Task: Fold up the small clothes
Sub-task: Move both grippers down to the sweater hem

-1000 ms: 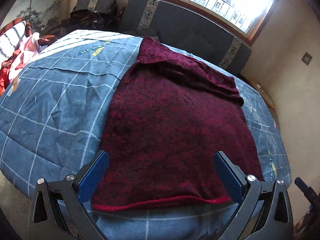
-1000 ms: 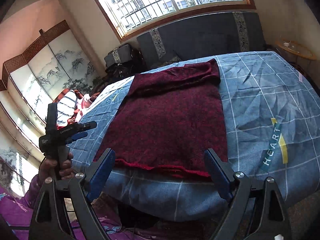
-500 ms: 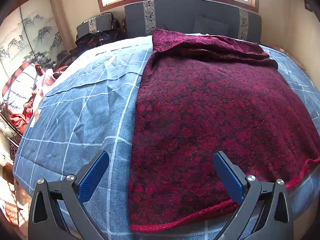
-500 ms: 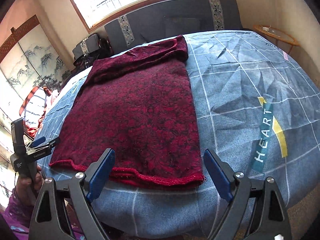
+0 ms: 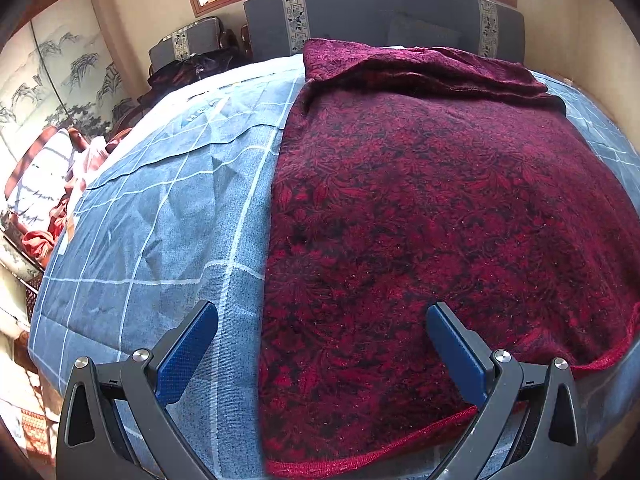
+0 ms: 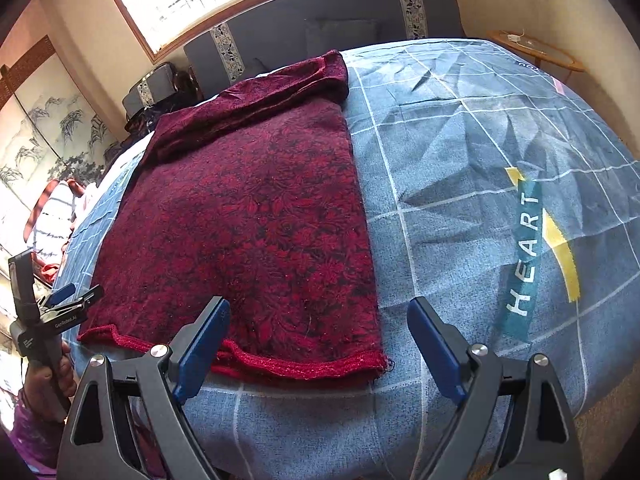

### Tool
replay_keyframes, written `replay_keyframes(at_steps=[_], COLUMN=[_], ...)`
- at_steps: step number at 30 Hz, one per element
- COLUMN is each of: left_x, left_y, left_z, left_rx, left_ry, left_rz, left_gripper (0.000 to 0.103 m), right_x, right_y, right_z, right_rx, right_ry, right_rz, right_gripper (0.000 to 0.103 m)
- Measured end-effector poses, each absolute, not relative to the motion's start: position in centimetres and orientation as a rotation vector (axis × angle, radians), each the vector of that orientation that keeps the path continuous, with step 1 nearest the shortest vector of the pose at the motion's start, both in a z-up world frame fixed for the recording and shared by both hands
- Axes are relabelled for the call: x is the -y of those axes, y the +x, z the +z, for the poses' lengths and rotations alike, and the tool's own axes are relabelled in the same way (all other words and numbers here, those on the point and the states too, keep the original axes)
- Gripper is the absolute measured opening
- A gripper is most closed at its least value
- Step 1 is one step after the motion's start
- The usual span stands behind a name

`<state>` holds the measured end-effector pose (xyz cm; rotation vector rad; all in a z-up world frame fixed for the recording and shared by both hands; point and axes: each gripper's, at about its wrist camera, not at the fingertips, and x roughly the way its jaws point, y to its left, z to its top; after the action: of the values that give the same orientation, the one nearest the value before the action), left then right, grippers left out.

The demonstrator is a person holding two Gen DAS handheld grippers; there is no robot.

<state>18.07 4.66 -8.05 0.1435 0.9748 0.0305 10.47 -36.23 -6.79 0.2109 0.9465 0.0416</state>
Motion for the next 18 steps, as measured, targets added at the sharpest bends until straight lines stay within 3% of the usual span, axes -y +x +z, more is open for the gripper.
replay_keyframes(at_steps=[10, 18], left_x=[-5.4, -8.8], left_y=[18.6, 19.5], left_z=[-9.2, -8.9], left_rx=[-1.038, -1.104], left_ry=[0.079, -0.162], left_rz=[-0.066, -0.317], left_gripper=[0.103, 0.099], right_x=[37.2, 37.2], right_y=[11.0, 11.2], right_z=[-8.1, -8.8], right_rx=[-0.969, -0.988], right_ry=[0.250, 0.263], right_rz=[0.054, 0.089], right_gripper=[0.088, 0.088])
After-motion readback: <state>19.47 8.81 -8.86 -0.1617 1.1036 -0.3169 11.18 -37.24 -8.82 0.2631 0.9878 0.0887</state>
